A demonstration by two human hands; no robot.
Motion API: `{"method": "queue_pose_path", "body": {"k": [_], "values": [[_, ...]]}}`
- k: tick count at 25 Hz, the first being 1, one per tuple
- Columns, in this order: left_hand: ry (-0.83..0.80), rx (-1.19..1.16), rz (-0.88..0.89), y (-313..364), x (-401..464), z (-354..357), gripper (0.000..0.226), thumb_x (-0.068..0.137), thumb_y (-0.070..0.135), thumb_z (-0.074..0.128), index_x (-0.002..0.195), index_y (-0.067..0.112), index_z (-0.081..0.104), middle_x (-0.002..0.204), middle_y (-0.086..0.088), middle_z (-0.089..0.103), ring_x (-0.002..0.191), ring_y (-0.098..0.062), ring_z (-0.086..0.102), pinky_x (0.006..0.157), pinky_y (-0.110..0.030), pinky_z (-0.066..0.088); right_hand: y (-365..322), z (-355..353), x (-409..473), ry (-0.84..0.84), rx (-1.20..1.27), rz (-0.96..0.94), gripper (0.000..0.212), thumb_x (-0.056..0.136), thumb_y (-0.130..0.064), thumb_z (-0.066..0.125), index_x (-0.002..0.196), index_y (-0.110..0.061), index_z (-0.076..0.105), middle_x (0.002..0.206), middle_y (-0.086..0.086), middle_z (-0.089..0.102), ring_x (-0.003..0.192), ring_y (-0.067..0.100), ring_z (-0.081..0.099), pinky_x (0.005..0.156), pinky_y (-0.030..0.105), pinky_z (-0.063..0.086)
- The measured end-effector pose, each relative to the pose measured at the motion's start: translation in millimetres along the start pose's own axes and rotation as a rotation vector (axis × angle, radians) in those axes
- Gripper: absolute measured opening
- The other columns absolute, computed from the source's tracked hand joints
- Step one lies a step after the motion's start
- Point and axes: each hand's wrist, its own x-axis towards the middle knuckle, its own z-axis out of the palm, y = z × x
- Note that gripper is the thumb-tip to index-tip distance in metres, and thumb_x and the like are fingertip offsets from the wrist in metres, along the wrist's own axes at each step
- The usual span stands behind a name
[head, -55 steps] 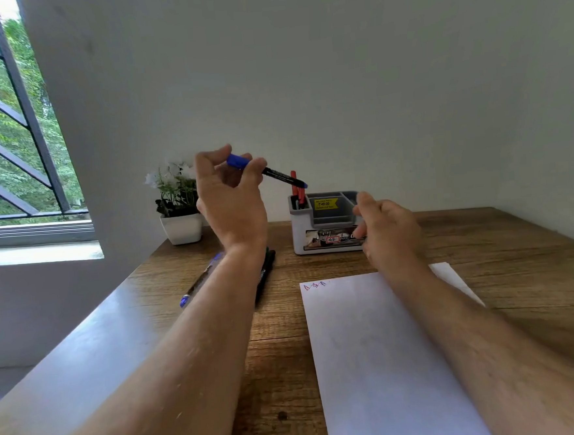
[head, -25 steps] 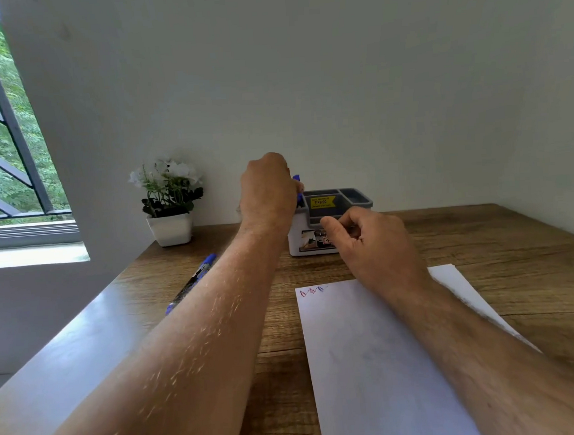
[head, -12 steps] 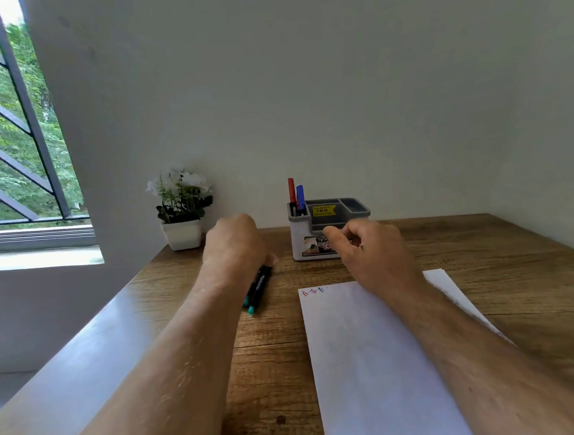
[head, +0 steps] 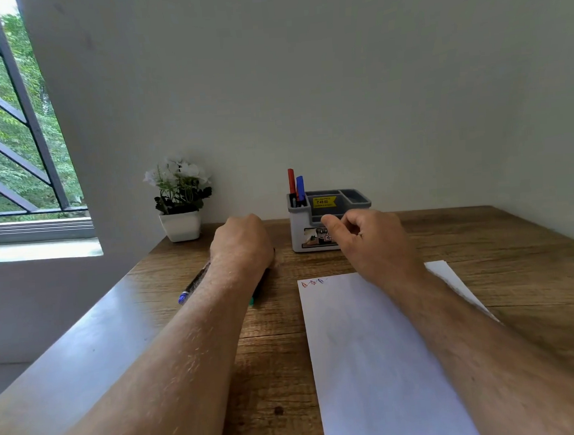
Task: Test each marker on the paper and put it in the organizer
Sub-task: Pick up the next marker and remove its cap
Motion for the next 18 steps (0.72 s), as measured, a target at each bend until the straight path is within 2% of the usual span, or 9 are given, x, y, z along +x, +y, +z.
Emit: {"method": "queue_pose_path", "body": {"k": [3,7,10,12,15,18], "values": [[0.007,0.003,0.006,2,-1,2,0.026,0.083,0.03,0.075,0.092,0.015,0.056,0.078,-0.007,0.056,0.079,-0.025,0.062,0.068,-0.037,0.056,0,0,0,0.009,0.008,-0.001,0.042,0.097,-0.051,0.05,0.073,-0.019,0.064,0.06,-0.012,0.055,0.054,0.001,0.053,0.048,0.014,0.031],[-0.04,0.013,0.011,6,-4,3,0.035,0.082,0.035,0.076,0.104,0.013,0.06,0.097,-0.01,0.066,0.088,-0.025,0.065,0.073,-0.037,0.056,1,1,1,0.013,0.005,-0.001,0.044,0.097,-0.052,0.049,0.072,-0.019,0.064,0.06,-0.011,0.055,0.054,0.001,0.053,0.048,0.014,0.031],[-0.029,-0.041,0.001,8,-6,2,0.032,0.082,0.035,0.076,0.1,0.012,0.062,0.085,-0.007,0.063,0.081,-0.023,0.064,0.07,-0.035,0.056,1,2,1,0.006,0.002,0.003,0.044,0.097,-0.052,0.049,0.072,-0.019,0.065,0.06,-0.011,0.055,0.054,0.002,0.054,0.048,0.014,0.031],[0.005,-0.167,-0.015,9,-6,-3,0.03,0.079,0.036,0.077,0.088,0.013,0.061,0.077,-0.006,0.062,0.075,-0.022,0.064,0.065,-0.033,0.056,1,3,1,0.003,0.013,0.007,0.043,0.096,-0.052,0.049,0.073,-0.02,0.064,0.06,-0.012,0.055,0.055,0.001,0.054,0.048,0.014,0.033],[0.076,-0.41,-0.021,10,-7,-13,0.03,0.075,0.038,0.078,0.077,0.012,0.065,0.077,-0.007,0.067,0.07,-0.021,0.064,0.054,-0.027,0.048,1,2,1,-0.001,0.03,0.007,0.039,0.096,-0.052,0.05,0.073,-0.023,0.062,0.062,-0.015,0.053,0.056,-0.001,0.053,0.049,0.012,0.032],[0.131,-0.597,-0.021,15,-11,-22,0.026,0.076,0.039,0.077,0.076,0.013,0.074,0.074,-0.003,0.07,0.068,-0.016,0.065,0.057,-0.025,0.051,0,1,0,0.0,0.032,-0.005,0.036,0.097,-0.051,0.051,0.075,-0.024,0.063,0.063,-0.017,0.052,0.057,-0.002,0.052,0.049,0.008,0.03]]}}
